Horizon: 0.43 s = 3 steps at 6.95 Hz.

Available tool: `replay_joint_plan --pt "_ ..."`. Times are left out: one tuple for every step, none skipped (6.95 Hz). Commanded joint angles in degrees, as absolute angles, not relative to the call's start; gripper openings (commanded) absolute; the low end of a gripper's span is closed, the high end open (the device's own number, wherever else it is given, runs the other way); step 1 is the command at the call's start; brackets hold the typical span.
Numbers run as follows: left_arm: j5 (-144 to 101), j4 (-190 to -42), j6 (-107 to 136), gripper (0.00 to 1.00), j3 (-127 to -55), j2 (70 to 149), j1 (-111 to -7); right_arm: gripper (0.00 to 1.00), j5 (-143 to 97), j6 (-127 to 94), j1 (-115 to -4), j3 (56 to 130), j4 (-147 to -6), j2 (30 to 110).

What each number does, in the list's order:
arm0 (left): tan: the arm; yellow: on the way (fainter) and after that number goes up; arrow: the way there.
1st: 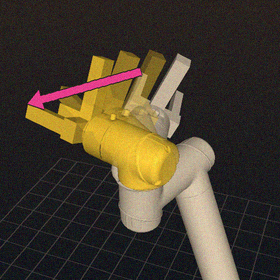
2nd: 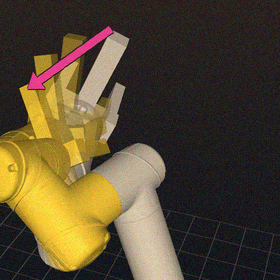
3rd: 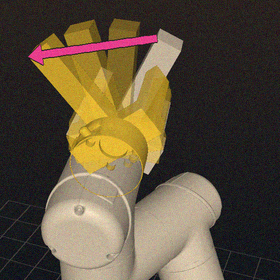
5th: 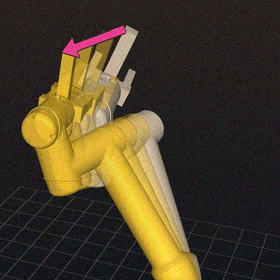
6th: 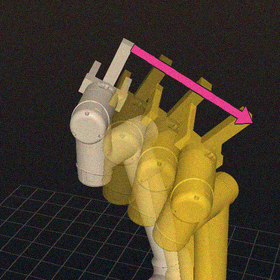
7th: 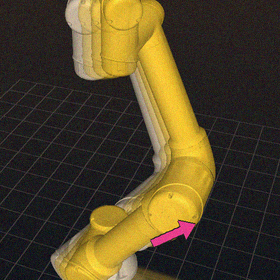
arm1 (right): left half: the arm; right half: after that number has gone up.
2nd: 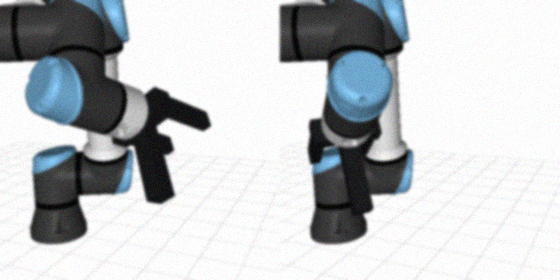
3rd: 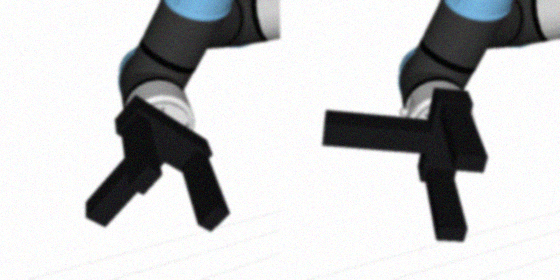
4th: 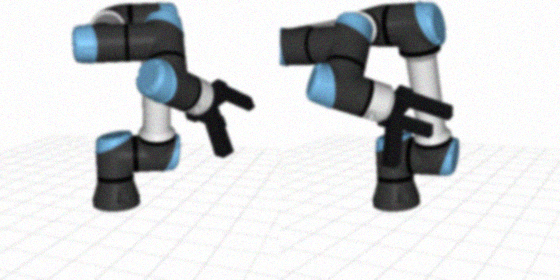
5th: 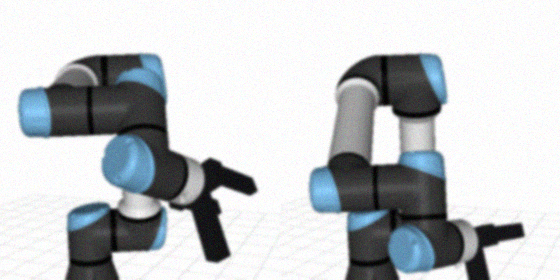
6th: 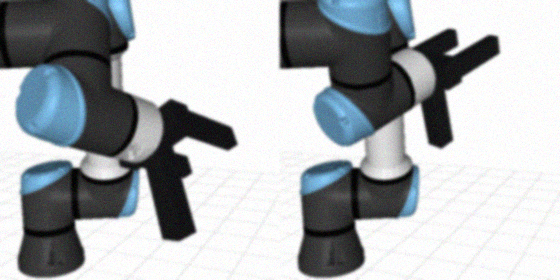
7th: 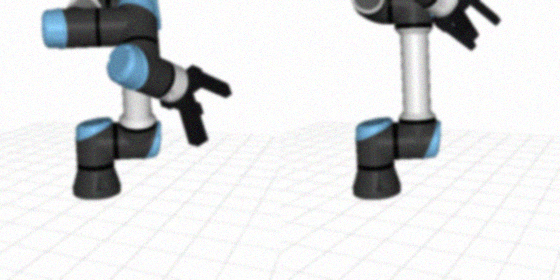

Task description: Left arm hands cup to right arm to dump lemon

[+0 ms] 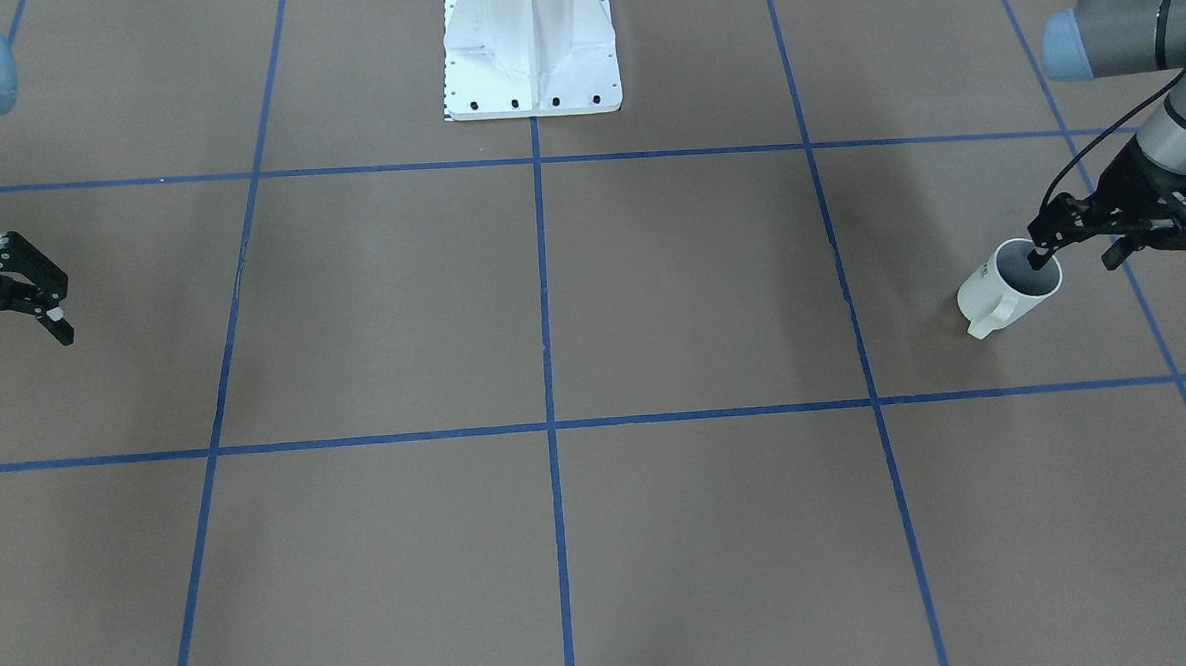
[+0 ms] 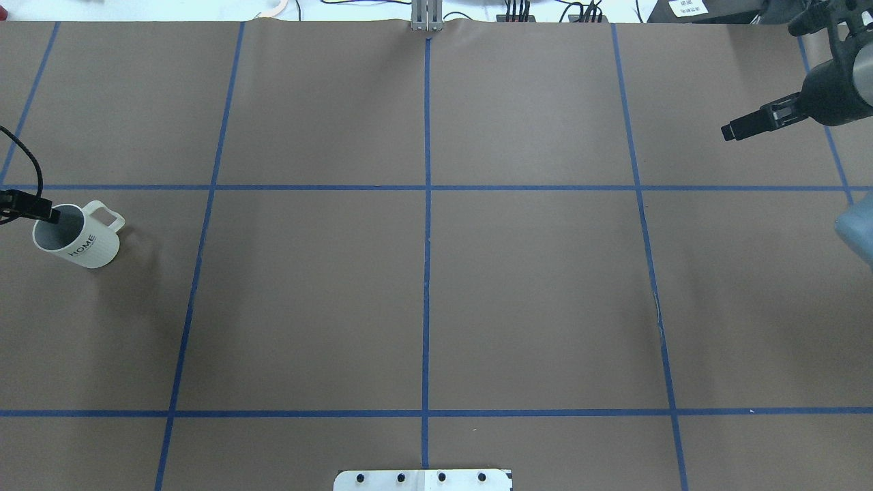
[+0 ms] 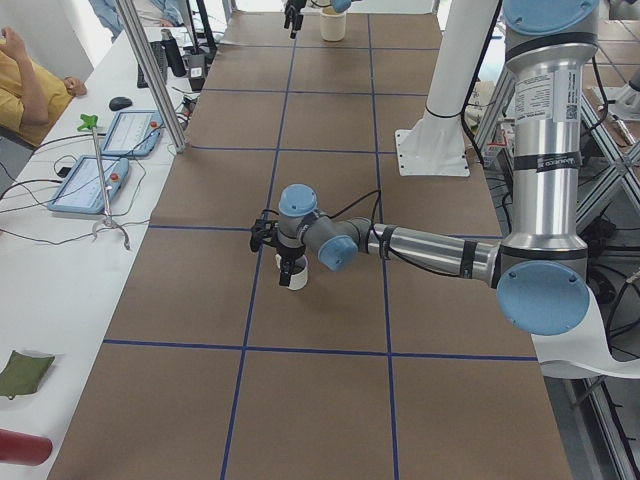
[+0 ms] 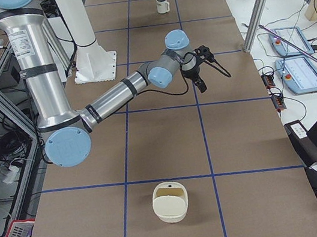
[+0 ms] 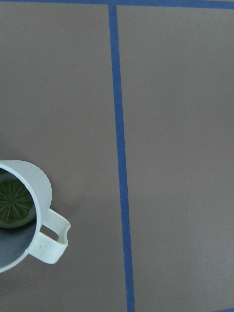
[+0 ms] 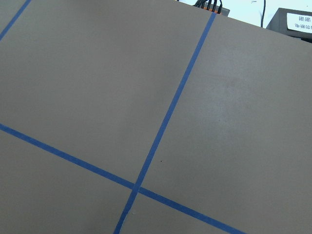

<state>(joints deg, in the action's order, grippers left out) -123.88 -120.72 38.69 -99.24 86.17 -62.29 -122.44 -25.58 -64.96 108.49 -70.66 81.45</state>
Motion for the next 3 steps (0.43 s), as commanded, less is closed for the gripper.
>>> replay_joint_plan --pt "-123.9 -120.8 38.3 1.0 -98.5 86.0 -60.9 1.0 -122.4 -25.6 -65.0 108.5 -70.7 81.4" --pt "-123.8 -122.8 38.3 1.0 -97.4 86.0 -60.3 1.0 -122.4 -25.6 -65.0 108.4 -70.6 81.4" --pt "-123.9 -125.7 38.4 1.0 -95.2 86.1 -60.2 1.0 -122.5 -25.7 -65.0 108.5 -70.6 81.5"
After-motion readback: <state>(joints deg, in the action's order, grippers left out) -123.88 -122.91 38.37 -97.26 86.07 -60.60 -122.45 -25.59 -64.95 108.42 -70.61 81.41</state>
